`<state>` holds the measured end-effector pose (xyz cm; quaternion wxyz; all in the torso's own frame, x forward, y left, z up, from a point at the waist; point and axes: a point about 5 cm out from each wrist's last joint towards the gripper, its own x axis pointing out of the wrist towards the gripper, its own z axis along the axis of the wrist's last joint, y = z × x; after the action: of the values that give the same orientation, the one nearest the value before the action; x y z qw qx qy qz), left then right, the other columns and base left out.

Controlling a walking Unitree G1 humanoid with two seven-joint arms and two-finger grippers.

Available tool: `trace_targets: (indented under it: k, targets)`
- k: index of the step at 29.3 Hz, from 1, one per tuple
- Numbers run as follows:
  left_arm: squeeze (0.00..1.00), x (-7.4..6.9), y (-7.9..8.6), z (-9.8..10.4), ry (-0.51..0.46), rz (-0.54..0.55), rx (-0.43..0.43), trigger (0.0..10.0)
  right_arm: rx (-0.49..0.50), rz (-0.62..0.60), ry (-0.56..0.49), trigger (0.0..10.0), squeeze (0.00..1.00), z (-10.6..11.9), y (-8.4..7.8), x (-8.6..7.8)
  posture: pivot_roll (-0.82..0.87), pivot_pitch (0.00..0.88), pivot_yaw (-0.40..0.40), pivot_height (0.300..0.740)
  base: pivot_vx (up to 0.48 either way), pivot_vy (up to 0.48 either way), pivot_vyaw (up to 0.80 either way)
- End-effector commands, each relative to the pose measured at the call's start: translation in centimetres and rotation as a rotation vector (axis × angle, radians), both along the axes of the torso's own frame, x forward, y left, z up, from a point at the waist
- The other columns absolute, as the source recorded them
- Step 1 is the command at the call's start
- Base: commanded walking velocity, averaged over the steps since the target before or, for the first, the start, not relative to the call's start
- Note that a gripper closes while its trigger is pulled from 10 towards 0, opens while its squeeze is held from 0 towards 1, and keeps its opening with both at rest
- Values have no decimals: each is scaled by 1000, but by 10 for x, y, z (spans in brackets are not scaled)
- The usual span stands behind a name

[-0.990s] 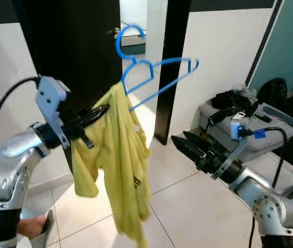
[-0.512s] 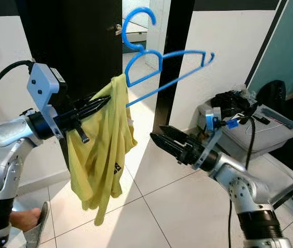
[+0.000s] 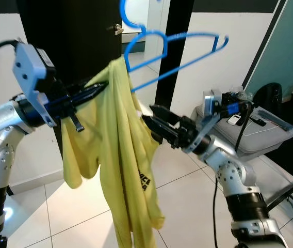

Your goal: Hang hanger

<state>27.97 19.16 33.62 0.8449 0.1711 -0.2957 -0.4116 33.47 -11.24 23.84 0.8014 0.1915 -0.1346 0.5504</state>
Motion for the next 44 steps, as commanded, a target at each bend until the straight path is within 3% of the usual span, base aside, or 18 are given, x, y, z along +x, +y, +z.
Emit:
trace_targets:
  k: [1, 8, 14, 18, 19, 20, 31, 32, 37, 40, 41, 44]
  targets:
    - [0, -5, -6, 5, -25, -48, -1, 10000, -18, -50, 7, 10000, 0, -5, -4, 5, 102, 0, -94, 740, 0, 0, 0]
    - [0, -7, -29, 11, -38, -182, 18, 10000, -28, -113, 14, 10000, 0, -9, -14, 7, 79, 0, -67, 740, 0, 0, 0]
    - [0, -7, -30, 13, -42, -194, 22, 10000, -29, -114, 15, 10000, 0, -10, -15, 7, 79, 0, -67, 740, 0, 0, 0]
    - [0, -7, -34, 17, -54, -211, 28, 10000, -127, 14, -20, 9686, 0, -20, -10, -8, 65, 0, -57, 740, 0, 0, 0]
    - [0, -7, -34, 17, -61, -211, 25, 10000, -194, 85, -38, 6235, 0, -27, -5, -17, 63, 0, -57, 740, 0, 0, 0]
    - [0, -7, -34, 18, -65, -211, 22, 10000, -244, 121, -44, 0, 0, -32, -3, -21, 59, 0, -58, 740, 0, 0, 0]
    - [0, -7, -27, 18, -73, -183, 21, 10000, -318, 78, -32, 0, 0, -40, -7, -19, 48, 0, -51, 740, 0, 0, 0]
    - [0, -6, -22, 19, -74, -166, 32, 10000, -334, 21, -24, 0, 0, -41, -12, -14, 46, 0, -49, 740, 0, 0, 0]
    - [0, -4, -15, 19, -70, -134, 46, 10000, -329, -41, -19, 0, 0, -38, -23, -10, 43, 0, -48, 740, 0, 0, 0]
    - [0, -3, -8, 18, -60, -113, 58, 10000, -326, -97, -9, 0, 0, -37, -36, -8, 43, 0, -48, 740, 0, 0, 0]
    - [0, -2, 0, 17, -43, -91, 69, 10000, -318, -175, 5, 0, 0, -35, -52, -6, 44, 0, -46, 740, 0, 0, 0]
    - [0, -2, 3, 16, -29, -90, 80, 10000, -308, -218, 10, 0, 0, -34, -60, -4, 44, 0, -46, 740, 0, 0, 0]
